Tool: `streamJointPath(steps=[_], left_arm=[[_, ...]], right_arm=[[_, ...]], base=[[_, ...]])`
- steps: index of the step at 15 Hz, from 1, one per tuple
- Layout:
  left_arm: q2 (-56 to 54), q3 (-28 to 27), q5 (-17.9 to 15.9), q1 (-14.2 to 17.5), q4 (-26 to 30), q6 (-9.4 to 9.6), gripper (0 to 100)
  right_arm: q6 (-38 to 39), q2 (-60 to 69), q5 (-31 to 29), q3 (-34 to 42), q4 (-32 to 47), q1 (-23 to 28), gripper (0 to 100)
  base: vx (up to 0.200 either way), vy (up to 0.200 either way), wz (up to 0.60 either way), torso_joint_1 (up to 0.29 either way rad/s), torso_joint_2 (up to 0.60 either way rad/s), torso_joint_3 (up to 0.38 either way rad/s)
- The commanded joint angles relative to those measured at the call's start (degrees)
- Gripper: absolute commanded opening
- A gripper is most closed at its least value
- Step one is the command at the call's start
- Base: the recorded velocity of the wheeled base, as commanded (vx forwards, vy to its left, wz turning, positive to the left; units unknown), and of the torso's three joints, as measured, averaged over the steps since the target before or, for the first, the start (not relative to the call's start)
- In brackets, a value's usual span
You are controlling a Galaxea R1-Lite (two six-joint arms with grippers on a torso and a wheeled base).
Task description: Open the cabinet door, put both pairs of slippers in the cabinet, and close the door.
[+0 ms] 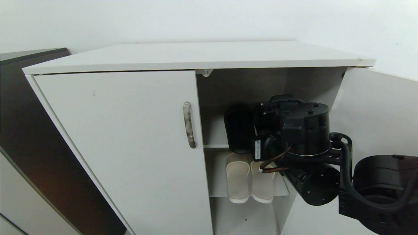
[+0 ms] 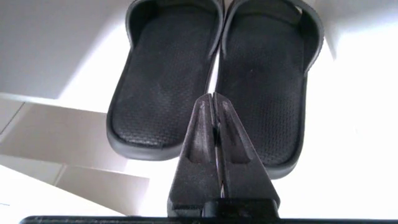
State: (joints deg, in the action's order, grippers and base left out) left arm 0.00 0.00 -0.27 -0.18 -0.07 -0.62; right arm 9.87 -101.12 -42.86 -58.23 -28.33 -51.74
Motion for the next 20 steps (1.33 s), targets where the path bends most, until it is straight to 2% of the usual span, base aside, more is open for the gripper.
streamJointPath(steps=[1,8,20], left_arm=[[0.00,0.00,0.00,0.01,-0.01,0.01,0],[0.00,0.00,0.00,0.01,-0.01,0.09,0],[0.09,0.00,0.00,0.01,-0.01,-0.08,0]], right_arm=[[-0.12,0.05,-0.03,0.23,-0.06,-0.21,0],[-0.12,-0.39,-0.03,0.93,-0.06,-0.03,0],[-0.21,-0.92,-0.29,2.51,-1.38,0.23,0]], base=[[0.000,0.000,0.00,0.000,0.00,0.000],[0.000,0.000,0.00,0.000,0.00,0.000],[-0.200,0.000,0.00,0.004,0.00,0.004]])
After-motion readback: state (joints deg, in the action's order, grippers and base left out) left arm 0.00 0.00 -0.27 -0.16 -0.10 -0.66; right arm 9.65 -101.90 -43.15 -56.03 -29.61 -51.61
